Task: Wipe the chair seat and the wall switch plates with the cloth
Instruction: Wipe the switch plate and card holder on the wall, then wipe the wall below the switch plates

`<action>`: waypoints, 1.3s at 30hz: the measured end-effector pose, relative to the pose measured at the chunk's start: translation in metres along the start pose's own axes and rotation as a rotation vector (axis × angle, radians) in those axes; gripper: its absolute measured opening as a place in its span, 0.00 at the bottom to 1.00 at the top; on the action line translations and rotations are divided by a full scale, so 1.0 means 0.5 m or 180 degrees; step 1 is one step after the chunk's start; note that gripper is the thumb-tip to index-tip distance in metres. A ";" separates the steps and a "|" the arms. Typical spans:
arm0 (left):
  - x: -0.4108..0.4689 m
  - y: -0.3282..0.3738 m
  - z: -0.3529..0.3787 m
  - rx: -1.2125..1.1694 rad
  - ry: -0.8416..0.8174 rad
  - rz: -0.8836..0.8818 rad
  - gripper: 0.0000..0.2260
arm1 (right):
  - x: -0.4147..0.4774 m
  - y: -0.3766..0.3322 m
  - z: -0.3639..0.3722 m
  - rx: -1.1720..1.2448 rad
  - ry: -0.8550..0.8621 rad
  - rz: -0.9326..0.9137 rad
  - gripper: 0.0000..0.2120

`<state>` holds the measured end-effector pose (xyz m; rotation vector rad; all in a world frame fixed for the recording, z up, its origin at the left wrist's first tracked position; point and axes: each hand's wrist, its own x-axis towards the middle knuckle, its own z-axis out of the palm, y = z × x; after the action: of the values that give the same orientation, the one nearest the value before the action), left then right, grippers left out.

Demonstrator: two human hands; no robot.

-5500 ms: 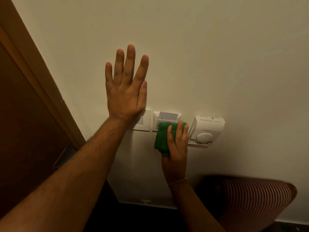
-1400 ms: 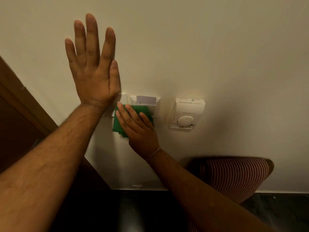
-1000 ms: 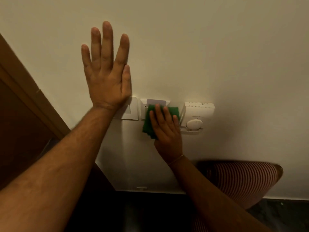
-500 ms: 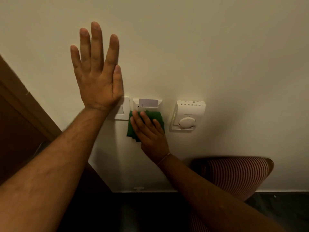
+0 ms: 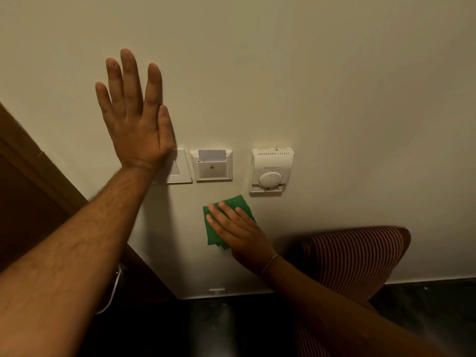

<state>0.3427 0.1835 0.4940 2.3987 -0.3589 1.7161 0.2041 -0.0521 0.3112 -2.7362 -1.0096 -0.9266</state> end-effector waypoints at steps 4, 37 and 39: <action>0.003 0.017 -0.028 -0.0081 -0.0289 -0.0119 0.28 | 0.025 -0.007 -0.042 0.0196 0.0096 0.0219 0.31; -0.985 0.463 -0.187 -0.0925 -0.4814 0.0273 0.38 | -0.827 -0.001 0.138 0.1040 -0.3458 0.2445 0.40; -1.041 0.477 -0.185 -0.0874 -0.4916 0.0390 0.38 | -0.883 0.002 0.182 0.1051 -0.3634 0.2651 0.37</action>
<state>0.0286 0.0305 0.0307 2.9063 -0.7936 -0.4975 -0.0132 -0.2771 -0.0131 -2.7819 0.0788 0.8981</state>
